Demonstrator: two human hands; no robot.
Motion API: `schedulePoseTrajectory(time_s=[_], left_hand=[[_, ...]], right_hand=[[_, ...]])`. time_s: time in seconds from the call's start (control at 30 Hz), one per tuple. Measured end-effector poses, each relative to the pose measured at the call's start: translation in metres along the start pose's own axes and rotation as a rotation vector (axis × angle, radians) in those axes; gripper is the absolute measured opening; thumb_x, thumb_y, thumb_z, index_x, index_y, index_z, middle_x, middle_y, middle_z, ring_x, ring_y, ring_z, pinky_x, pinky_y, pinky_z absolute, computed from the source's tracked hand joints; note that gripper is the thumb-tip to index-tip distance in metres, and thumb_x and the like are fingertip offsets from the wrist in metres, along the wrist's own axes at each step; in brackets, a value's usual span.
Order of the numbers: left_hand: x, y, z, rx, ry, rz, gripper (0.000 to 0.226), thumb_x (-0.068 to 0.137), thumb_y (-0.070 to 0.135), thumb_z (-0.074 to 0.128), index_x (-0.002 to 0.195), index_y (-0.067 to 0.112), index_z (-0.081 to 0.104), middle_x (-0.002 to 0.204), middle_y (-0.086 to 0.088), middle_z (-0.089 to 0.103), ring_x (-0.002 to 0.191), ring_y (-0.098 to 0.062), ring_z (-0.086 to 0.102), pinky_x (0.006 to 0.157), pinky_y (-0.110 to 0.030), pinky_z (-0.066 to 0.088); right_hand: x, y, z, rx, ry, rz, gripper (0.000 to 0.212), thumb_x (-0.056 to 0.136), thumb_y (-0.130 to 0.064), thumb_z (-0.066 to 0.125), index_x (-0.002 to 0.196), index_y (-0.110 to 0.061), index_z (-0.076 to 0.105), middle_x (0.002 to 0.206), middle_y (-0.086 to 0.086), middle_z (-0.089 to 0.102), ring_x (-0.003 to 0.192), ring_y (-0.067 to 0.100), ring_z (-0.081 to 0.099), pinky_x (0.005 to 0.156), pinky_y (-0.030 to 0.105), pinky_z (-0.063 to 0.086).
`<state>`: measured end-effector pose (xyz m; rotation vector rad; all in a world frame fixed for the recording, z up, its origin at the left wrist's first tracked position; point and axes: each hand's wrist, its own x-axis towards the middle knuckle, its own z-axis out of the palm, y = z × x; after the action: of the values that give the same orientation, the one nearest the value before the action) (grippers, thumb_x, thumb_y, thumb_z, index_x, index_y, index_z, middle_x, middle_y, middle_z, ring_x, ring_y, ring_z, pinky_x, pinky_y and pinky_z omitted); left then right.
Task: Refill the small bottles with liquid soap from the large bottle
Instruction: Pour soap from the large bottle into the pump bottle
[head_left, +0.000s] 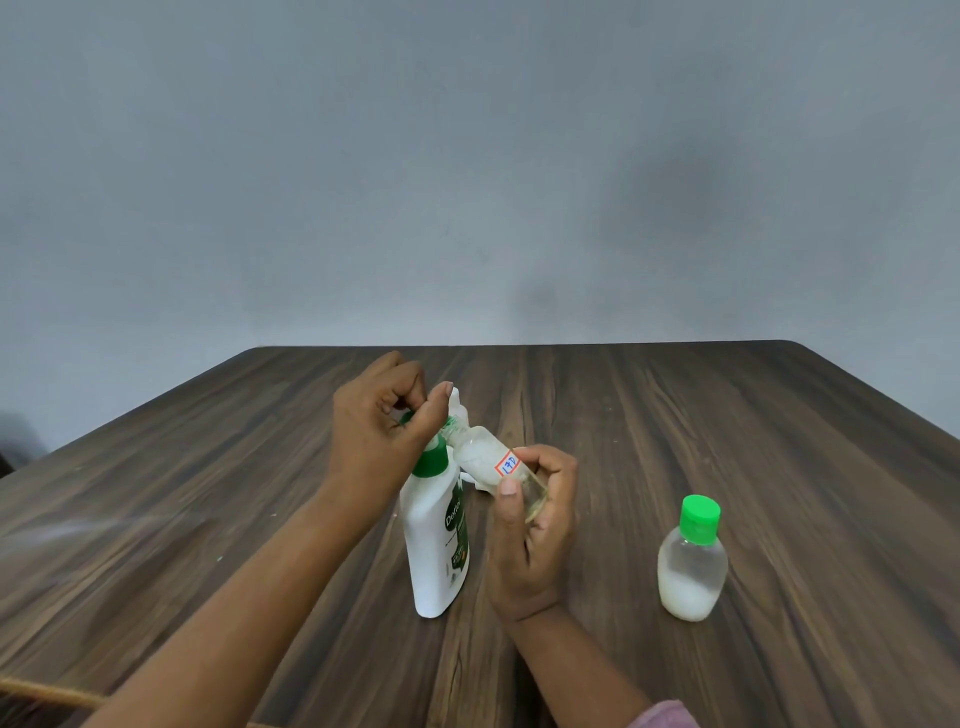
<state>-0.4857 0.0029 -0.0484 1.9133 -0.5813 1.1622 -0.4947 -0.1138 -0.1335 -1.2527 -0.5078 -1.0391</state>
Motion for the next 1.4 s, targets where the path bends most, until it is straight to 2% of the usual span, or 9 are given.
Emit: schedulePoseTrajectory(time_s=[0.2, 0.4, 0.53, 0.63, 0.83, 0.93, 1.07, 1.2, 1.4], left_hand=[[0.014, 0.000, -0.005, 0.045, -0.087, 0.023, 0.039, 0.078, 0.033, 0.060, 0.052, 0.025, 0.032, 0.054, 0.006, 0.037, 0.052, -0.006, 0.036, 0.053, -0.015, 0.028], [0.002, -0.004, -0.001, -0.006, -0.015, -0.023, 0.040, 0.078, 0.030, 0.060, 0.052, 0.016, 0.032, 0.054, -0.003, 0.036, 0.052, -0.005, 0.032, 0.052, -0.016, 0.026], [-0.002, -0.001, 0.003, 0.003, 0.018, -0.028, 0.038, 0.078, 0.027, 0.060, 0.053, 0.023, 0.032, 0.053, 0.003, 0.033, 0.052, -0.006, 0.031, 0.051, -0.015, 0.024], [0.000, 0.000, 0.002, 0.022, 0.013, -0.015, 0.043, 0.079, 0.020, 0.065, 0.053, 0.027, 0.032, 0.054, 0.005, 0.034, 0.052, -0.005, 0.033, 0.053, -0.012, 0.025], [0.014, 0.003, -0.005, 0.090, -0.095, 0.045, 0.040, 0.079, 0.020, 0.063, 0.052, 0.015, 0.034, 0.054, 0.005, 0.034, 0.053, -0.007, 0.033, 0.052, -0.015, 0.025], [0.009, 0.001, -0.003, 0.061, -0.064, 0.034, 0.038, 0.079, 0.028, 0.058, 0.053, 0.023, 0.031, 0.054, 0.004, 0.034, 0.053, -0.007, 0.033, 0.052, -0.015, 0.025], [-0.002, -0.002, 0.003, 0.016, -0.018, -0.003, 0.039, 0.079, 0.029, 0.058, 0.055, 0.028, 0.028, 0.058, 0.004, 0.033, 0.052, -0.004, 0.031, 0.052, -0.013, 0.023], [-0.001, -0.001, 0.002, 0.005, 0.002, -0.016, 0.039, 0.079, 0.029, 0.059, 0.054, 0.026, 0.030, 0.057, 0.004, 0.033, 0.053, -0.004, 0.032, 0.052, -0.012, 0.024], [0.012, 0.003, -0.004, 0.070, -0.086, 0.026, 0.038, 0.078, 0.032, 0.058, 0.053, 0.022, 0.031, 0.054, 0.001, 0.036, 0.053, -0.008, 0.034, 0.052, -0.020, 0.027]], right_hand=[[0.003, -0.002, 0.000, -0.001, -0.032, -0.015, 0.015, 0.088, -0.023, 0.042, 0.102, -0.024, 0.045, 0.094, -0.030, 0.052, 0.077, -0.008, 0.054, 0.064, 0.007, 0.042], [0.003, -0.001, 0.001, 0.000, -0.010, -0.007, 0.015, 0.087, -0.022, 0.043, 0.101, -0.017, 0.047, 0.095, -0.031, 0.052, 0.080, -0.008, 0.054, 0.065, 0.006, 0.042], [0.002, 0.002, 0.000, 0.002, 0.019, 0.014, 0.020, 0.086, -0.022, 0.043, 0.098, -0.008, 0.049, 0.093, -0.028, 0.053, 0.078, -0.006, 0.055, 0.065, 0.009, 0.043], [0.001, 0.000, 0.000, -0.009, 0.006, 0.010, 0.020, 0.086, -0.021, 0.043, 0.097, -0.006, 0.049, 0.093, -0.028, 0.053, 0.078, -0.008, 0.055, 0.066, 0.005, 0.041], [0.002, -0.001, 0.001, 0.000, -0.014, 0.012, 0.018, 0.087, -0.023, 0.043, 0.099, -0.010, 0.048, 0.093, -0.029, 0.054, 0.076, -0.009, 0.054, 0.064, 0.005, 0.041], [0.003, -0.001, 0.002, -0.001, -0.005, 0.006, 0.019, 0.086, -0.022, 0.043, 0.099, -0.009, 0.049, 0.093, -0.030, 0.053, 0.077, -0.009, 0.055, 0.063, 0.006, 0.042], [0.002, 0.003, 0.001, -0.001, 0.054, 0.020, 0.021, 0.085, -0.024, 0.044, 0.099, -0.009, 0.049, 0.090, -0.027, 0.053, 0.072, -0.005, 0.053, 0.060, 0.009, 0.041], [0.001, 0.000, 0.001, 0.003, 0.026, 0.012, 0.020, 0.086, -0.024, 0.044, 0.099, -0.010, 0.049, 0.091, -0.030, 0.054, 0.072, -0.008, 0.054, 0.059, 0.009, 0.042], [0.002, -0.003, 0.000, 0.002, -0.020, -0.007, 0.014, 0.087, -0.023, 0.043, 0.101, -0.023, 0.046, 0.092, -0.030, 0.053, 0.074, -0.008, 0.054, 0.062, 0.008, 0.042]])
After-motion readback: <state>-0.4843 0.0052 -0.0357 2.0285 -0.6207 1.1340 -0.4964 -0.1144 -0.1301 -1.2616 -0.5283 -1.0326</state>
